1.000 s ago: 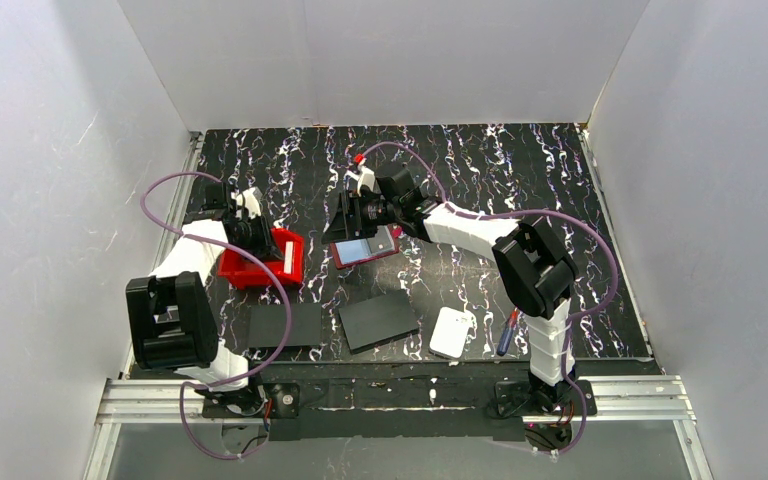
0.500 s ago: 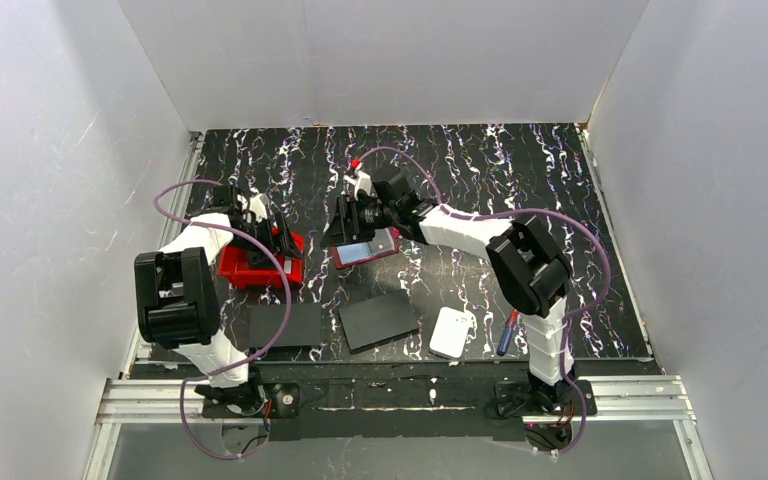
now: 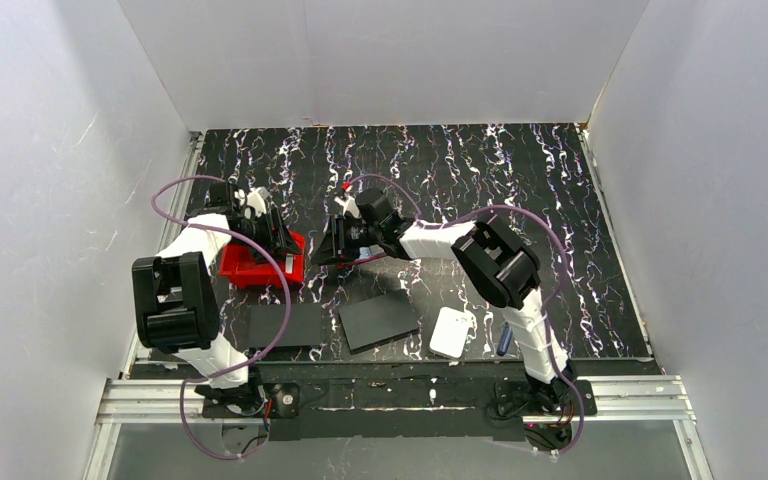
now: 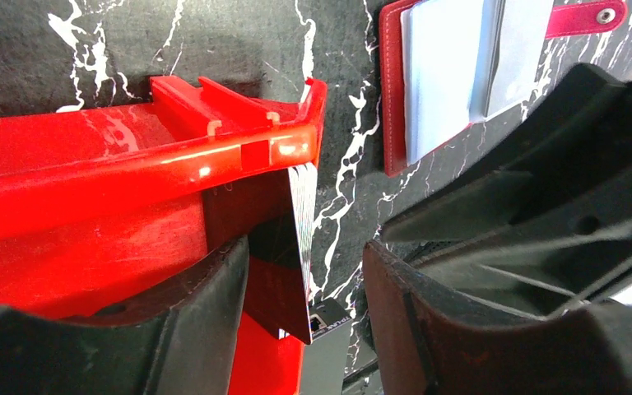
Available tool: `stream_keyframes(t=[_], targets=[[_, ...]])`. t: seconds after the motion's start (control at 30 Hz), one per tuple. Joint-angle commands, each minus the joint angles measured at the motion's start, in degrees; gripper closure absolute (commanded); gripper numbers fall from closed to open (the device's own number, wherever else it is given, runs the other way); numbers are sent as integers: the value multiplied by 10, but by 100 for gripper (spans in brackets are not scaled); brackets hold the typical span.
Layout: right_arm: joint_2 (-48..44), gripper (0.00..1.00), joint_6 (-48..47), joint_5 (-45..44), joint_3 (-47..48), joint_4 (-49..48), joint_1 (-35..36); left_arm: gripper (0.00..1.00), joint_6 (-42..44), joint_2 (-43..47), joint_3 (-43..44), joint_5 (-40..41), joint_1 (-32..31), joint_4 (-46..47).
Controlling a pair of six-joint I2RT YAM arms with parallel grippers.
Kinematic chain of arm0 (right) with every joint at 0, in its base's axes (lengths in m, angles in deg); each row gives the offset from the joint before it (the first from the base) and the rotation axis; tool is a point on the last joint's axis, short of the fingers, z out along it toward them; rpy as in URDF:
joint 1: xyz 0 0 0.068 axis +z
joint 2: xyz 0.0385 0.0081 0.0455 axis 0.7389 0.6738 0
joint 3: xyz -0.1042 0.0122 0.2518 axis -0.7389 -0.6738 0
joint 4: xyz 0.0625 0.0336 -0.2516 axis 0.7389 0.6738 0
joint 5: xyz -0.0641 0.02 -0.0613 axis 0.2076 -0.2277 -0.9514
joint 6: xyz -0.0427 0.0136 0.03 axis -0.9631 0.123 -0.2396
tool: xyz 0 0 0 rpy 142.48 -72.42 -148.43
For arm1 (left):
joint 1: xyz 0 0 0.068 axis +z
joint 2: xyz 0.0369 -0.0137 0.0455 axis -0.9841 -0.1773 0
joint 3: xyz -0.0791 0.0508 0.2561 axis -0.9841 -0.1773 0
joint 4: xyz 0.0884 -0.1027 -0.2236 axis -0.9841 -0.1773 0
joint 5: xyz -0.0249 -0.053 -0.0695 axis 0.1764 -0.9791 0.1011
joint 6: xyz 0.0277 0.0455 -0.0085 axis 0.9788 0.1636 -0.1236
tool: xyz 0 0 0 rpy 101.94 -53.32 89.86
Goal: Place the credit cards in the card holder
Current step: Pick up the credit card from the storage box.
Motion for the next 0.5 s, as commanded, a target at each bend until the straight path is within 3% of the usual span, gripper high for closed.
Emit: stream_keyframes(t=[0.0, 0.3, 0.47], targets=[[24, 63, 57, -13, 22, -75, 1, 52, 1, 33, -8, -25, 2, 3], [73, 65, 106, -13, 49, -119, 12, 64, 1, 26, -10, -26, 2, 3], [85, 65, 114, -10, 57, -124, 16, 77, 6, 35, -10, -7, 2, -3]])
